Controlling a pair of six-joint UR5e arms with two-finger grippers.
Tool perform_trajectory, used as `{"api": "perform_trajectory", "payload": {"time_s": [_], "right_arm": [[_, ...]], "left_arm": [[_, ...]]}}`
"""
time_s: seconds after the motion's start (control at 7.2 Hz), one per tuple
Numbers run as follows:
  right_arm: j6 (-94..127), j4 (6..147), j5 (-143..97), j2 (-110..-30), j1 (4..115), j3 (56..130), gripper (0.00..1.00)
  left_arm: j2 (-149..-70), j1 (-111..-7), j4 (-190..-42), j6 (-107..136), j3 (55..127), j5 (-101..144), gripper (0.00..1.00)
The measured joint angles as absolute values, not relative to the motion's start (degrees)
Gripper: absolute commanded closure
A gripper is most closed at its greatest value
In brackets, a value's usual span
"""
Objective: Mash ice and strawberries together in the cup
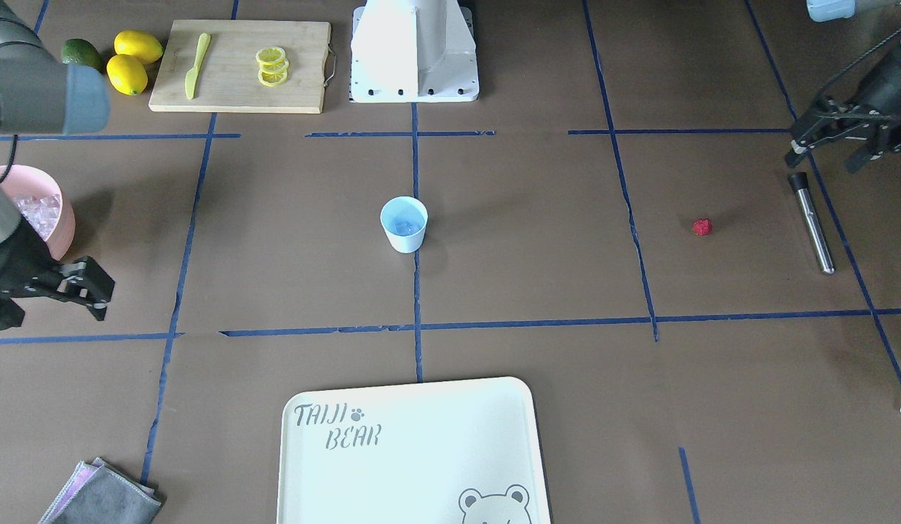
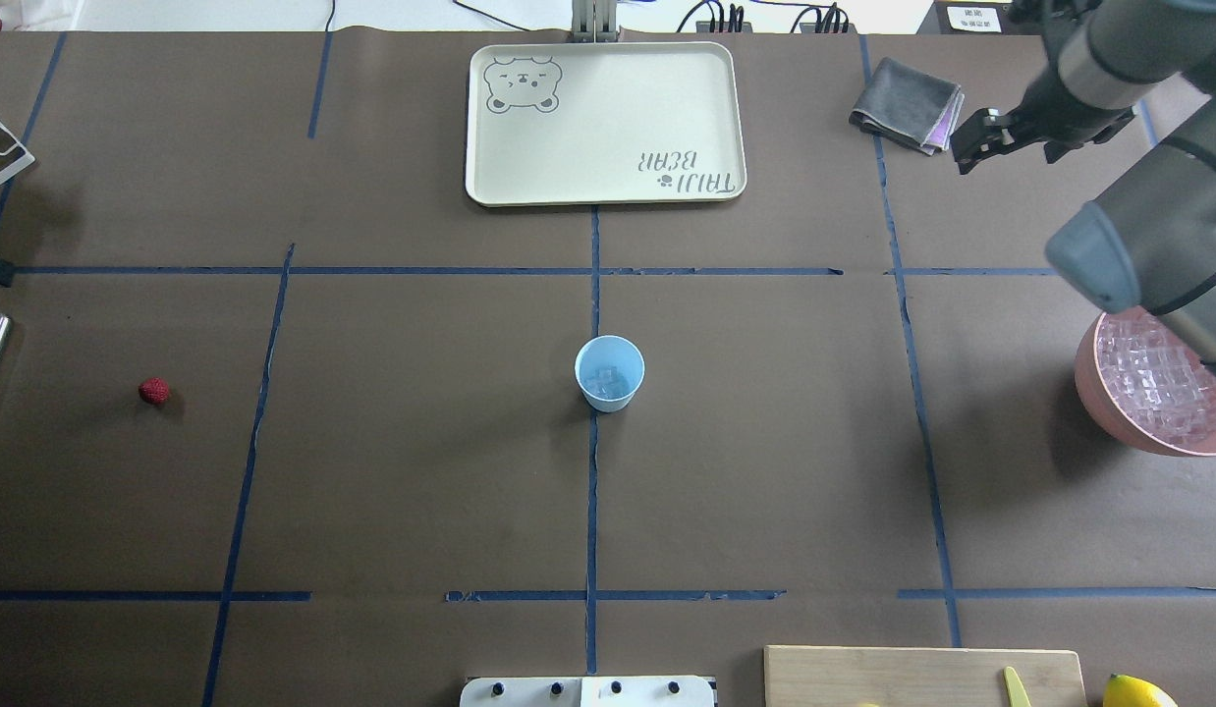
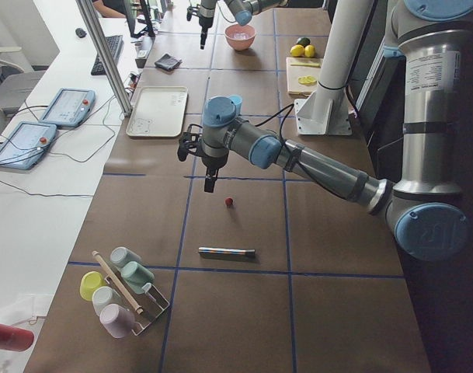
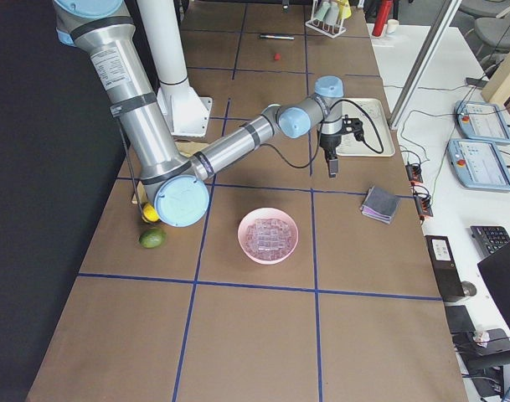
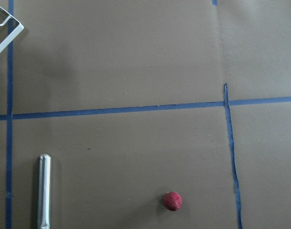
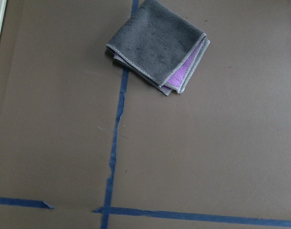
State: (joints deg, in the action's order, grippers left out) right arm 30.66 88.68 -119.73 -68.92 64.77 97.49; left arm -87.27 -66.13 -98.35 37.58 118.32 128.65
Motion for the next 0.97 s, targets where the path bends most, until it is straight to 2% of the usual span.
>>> {"api": "perform_trajectory", "payload": {"time_s": [0.28, 0.69, 0.97], "right_arm": [[20.91, 88.7, -127.05, -73.47, 72.23, 97.02, 0.01], [12.56, 88.53, -133.56, -79.61, 78.92, 96.79, 0.01], [8.23, 88.53, -136.21, -82.86, 81.99, 96.77, 0.01]], "left_arm": [[-87.13, -58.85, -104.45, 46.52, 116.21, 122.0, 0.0], [-86.61, -51.81, -121.06, 56.78, 105.61, 115.89, 0.0], [-86.58, -48.29, -125.19, 60.11, 101.51, 113.65, 0.0]]}}
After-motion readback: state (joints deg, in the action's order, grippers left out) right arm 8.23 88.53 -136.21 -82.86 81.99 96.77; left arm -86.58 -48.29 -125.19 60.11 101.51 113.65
